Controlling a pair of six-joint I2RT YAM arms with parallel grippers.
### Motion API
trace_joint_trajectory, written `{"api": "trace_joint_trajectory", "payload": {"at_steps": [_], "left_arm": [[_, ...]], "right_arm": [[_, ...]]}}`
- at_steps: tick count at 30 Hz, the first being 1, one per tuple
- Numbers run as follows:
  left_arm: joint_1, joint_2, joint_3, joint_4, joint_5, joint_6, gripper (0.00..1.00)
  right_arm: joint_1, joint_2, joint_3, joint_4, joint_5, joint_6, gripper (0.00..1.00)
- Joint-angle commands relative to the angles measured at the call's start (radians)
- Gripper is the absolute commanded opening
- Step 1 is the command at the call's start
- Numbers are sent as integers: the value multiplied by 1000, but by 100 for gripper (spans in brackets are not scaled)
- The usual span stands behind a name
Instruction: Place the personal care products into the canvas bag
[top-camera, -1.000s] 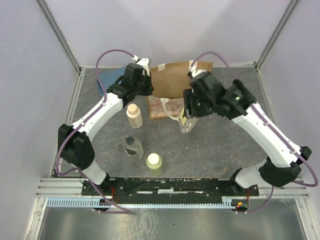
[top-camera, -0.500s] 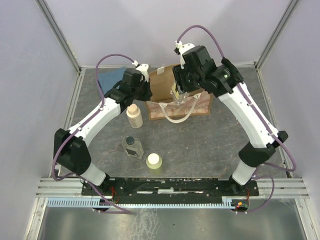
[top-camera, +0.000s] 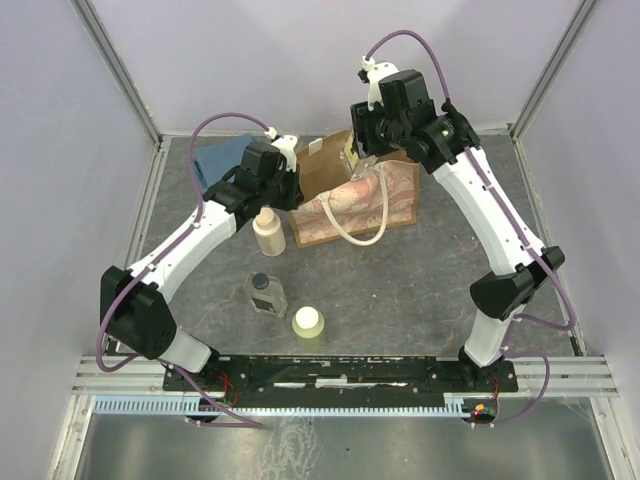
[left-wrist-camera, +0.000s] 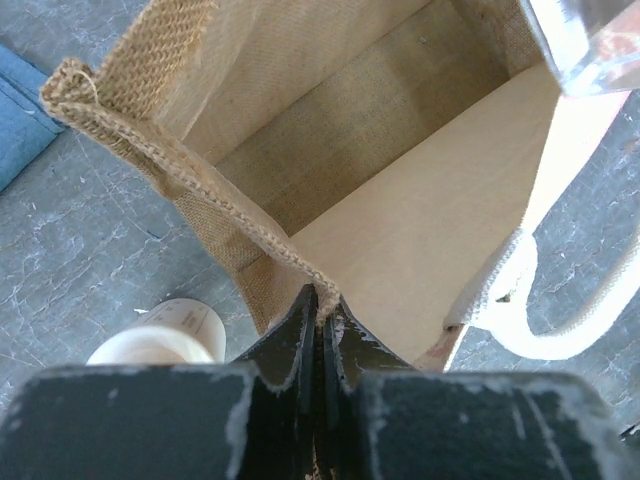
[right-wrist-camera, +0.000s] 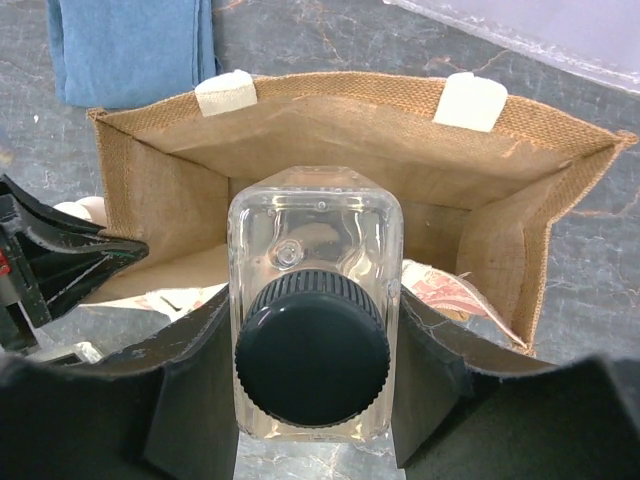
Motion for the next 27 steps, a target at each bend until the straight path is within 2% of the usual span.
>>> {"api": "trace_joint_trajectory", "payload": {"at_steps": [1, 11, 15, 22, 27], "left_arm": [[-3, -35, 45, -85, 33, 53, 3], [-3, -42, 92, -130, 41, 59, 3], [-3, -42, 100, -141, 24, 61, 3], [-1, -28, 124, -154, 7, 66, 3], [-2, -24, 139, -167, -5, 80, 3]], "right_arm": [[-27, -1, -20, 192, -6, -31, 0], [-79, 48, -68, 217, -19, -38, 0], [-93, 79, -60, 162, -17, -46, 0], [-115, 77, -265, 214, 4, -59, 0], [-143, 90, -350, 246, -1, -76, 0]]}}
